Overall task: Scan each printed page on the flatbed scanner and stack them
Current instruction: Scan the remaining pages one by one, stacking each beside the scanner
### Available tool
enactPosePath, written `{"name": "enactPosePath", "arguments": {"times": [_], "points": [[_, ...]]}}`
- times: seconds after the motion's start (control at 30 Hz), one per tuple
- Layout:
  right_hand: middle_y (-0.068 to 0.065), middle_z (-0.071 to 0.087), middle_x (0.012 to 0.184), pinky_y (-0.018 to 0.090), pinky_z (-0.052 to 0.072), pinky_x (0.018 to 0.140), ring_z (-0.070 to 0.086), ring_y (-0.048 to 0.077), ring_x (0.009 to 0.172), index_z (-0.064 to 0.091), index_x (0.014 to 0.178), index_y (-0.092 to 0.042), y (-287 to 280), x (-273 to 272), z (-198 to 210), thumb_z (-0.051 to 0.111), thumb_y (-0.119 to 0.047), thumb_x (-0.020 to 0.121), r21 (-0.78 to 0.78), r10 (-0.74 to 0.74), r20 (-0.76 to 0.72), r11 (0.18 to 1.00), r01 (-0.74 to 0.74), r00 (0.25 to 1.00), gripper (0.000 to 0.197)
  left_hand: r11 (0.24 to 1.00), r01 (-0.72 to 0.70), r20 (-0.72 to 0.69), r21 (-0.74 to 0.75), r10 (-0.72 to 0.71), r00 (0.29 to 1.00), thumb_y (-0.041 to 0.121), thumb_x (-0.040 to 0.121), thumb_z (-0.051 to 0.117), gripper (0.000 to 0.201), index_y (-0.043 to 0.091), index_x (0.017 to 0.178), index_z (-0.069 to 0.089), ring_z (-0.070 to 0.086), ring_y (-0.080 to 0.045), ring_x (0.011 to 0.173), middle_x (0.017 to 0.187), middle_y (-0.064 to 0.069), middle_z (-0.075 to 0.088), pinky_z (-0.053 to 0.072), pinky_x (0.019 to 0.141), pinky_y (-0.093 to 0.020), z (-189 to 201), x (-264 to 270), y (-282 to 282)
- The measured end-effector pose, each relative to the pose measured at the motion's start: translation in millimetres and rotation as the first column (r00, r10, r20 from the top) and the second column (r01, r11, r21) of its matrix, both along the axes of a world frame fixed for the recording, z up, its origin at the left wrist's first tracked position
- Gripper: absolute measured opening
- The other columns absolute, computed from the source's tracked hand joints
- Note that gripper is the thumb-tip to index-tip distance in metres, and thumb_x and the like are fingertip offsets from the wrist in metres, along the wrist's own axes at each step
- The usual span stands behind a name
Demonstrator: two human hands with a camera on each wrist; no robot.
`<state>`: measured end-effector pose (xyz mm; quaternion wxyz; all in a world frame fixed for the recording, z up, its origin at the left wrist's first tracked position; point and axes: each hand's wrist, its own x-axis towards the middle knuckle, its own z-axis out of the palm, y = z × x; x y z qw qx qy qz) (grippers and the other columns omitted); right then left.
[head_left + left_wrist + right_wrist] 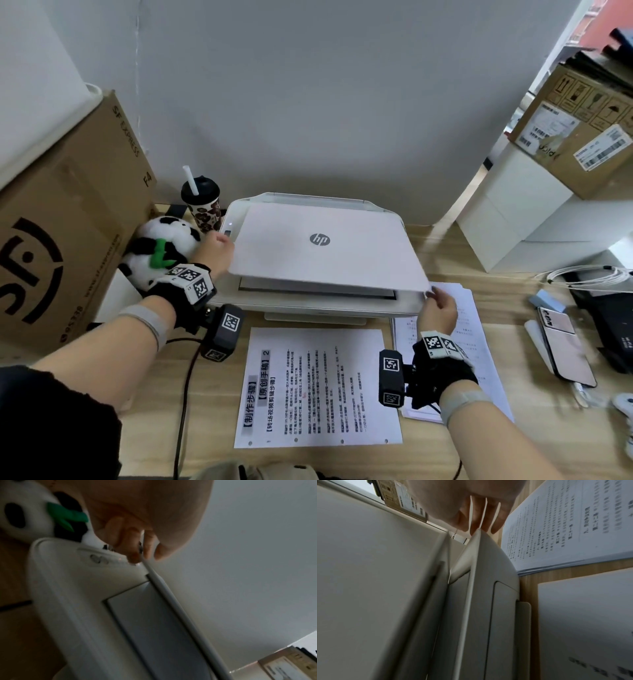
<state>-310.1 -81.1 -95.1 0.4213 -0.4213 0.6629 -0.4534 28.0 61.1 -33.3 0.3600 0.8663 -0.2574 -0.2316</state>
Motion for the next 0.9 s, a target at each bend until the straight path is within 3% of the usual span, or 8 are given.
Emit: {"name": "enactPosePath", "arguments": {"times": [0.1, 0.23, 0.33, 0.4, 0.47, 0.57, 0.77, 0.9], "points": [[0.007, 0.067, 0.109, 0.023, 0.037, 0.087, 0.057, 0.020, 0.101, 0.063, 0.110, -0.010, -7, 0, 8, 0.039, 0.000, 0.088, -0.040, -0.020, -0.004, 0.999, 0.020, 1.000, 0.034, 0.941, -0.102, -0.108, -0.324, 0.071, 0.992, 0.028, 0.089, 0.048, 0.019, 0.013, 0.091, 0.058, 0.052, -0.020, 0.082, 0.090, -0.008, 0.056, 0.043, 0.068, -0.026, 23, 14, -17], [0.008, 0.067, 0.087, 0.027, 0.045, 0.076, 0.060, 0.020, 0.080, 0.062, 0.095, -0.013, -20, 9, 13, 0.038, 0.001, 0.086, -0.066, 0.002, 0.032, 0.998, 0.001, 0.999, 0.029, 0.787, -0.309, -0.285, -0.534, 0.176, 0.942, 0.019, 0.093, 0.039, 0.032, 0.019, 0.068, 0.059, 0.047, -0.005, 0.037, 0.048, 0.002, 0.055, 0.038, 0.047, -0.022, 53, 23, -43], [0.001, 0.063, 0.072, 0.021, 0.043, 0.062, 0.055, 0.013, 0.063, 0.064, 0.098, -0.008, -27, 20, 19, 0.038, 0.000, 0.090, -0.044, 0.115, 0.009, 0.992, -0.115, 0.993, 0.028, 0.657, -0.362, -0.328, -0.661, 0.181, 0.927, 0.018, 0.089, 0.040, 0.028, 0.017, 0.069, 0.059, 0.051, -0.013, 0.046, 0.057, -0.002, 0.061, 0.039, 0.048, -0.022, 68, 22, -65], [0.002, 0.064, 0.075, 0.025, 0.047, 0.068, 0.058, 0.016, 0.068, 0.065, 0.094, -0.011, -34, 30, 20, 0.040, -0.001, 0.090, -0.005, 0.220, -0.066, 0.975, -0.220, 0.973, 0.028, 0.618, -0.337, -0.300, -0.711, 0.167, 0.939, 0.011, 0.092, 0.038, 0.024, 0.015, 0.077, 0.057, 0.052, -0.013, 0.057, 0.068, -0.002, 0.059, 0.042, 0.055, -0.022, 74, 22, -83], [0.008, 0.069, 0.090, 0.034, 0.049, 0.082, 0.062, 0.023, 0.084, 0.066, 0.090, -0.017, -43, 42, 19, 0.043, -0.002, 0.089, 0.023, 0.312, -0.171, 0.950, -0.313, 0.935, 0.027, 0.625, -0.306, -0.254, -0.718, 0.174, 0.951, 0.010, 0.094, 0.037, 0.021, 0.010, 0.097, 0.058, 0.055, -0.018, 0.070, 0.079, -0.004, 0.059, 0.043, 0.068, -0.025, 79, 21, -102], [0.009, 0.064, 0.103, 0.027, 0.041, 0.082, 0.058, 0.025, 0.095, 0.064, 0.113, -0.012, -54, 57, 17, 0.048, -0.011, 0.090, 0.121, 0.429, -0.356, 0.902, -0.415, 0.830, 0.028, 0.673, -0.271, -0.199, -0.688, 0.184, 0.963, 0.013, 0.093, 0.039, 0.034, 0.007, 0.124, 0.051, 0.056, -0.033, 0.106, 0.115, -0.020, 0.061, 0.042, 0.089, -0.033, 81, 24, -126], [0.008, 0.045, 0.134, 0.039, 0.032, 0.106, 0.038, 0.030, 0.129, 0.040, 0.140, -0.027, -55, 77, 24, 0.053, -0.056, 0.085, 0.400, 0.589, -0.721, 0.785, -0.474, 0.366, 0.063, 0.735, -0.245, -0.174, -0.632, 0.173, 0.969, 0.011, 0.082, 0.038, 0.049, 0.010, 0.131, 0.047, 0.056, -0.032, 0.105, 0.124, -0.020, 0.056, 0.043, 0.095, -0.038, 91, 34, -154], [0.009, 0.045, 0.134, 0.039, 0.030, 0.106, 0.036, 0.030, 0.127, 0.041, 0.139, -0.026, -44, 82, 23, 0.062, -0.052, 0.081, 0.342, 0.526, -0.755, 0.826, -0.448, 0.392, 0.067, 0.816, -0.150, -0.095, -0.559, 0.117, 0.989, 0.013, 0.079, 0.040, 0.048, 0.010, 0.124, 0.054, 0.055, -0.022, 0.101, 0.121, -0.015, 0.056, 0.044, 0.098, -0.038, 82, 51, -158]]}}
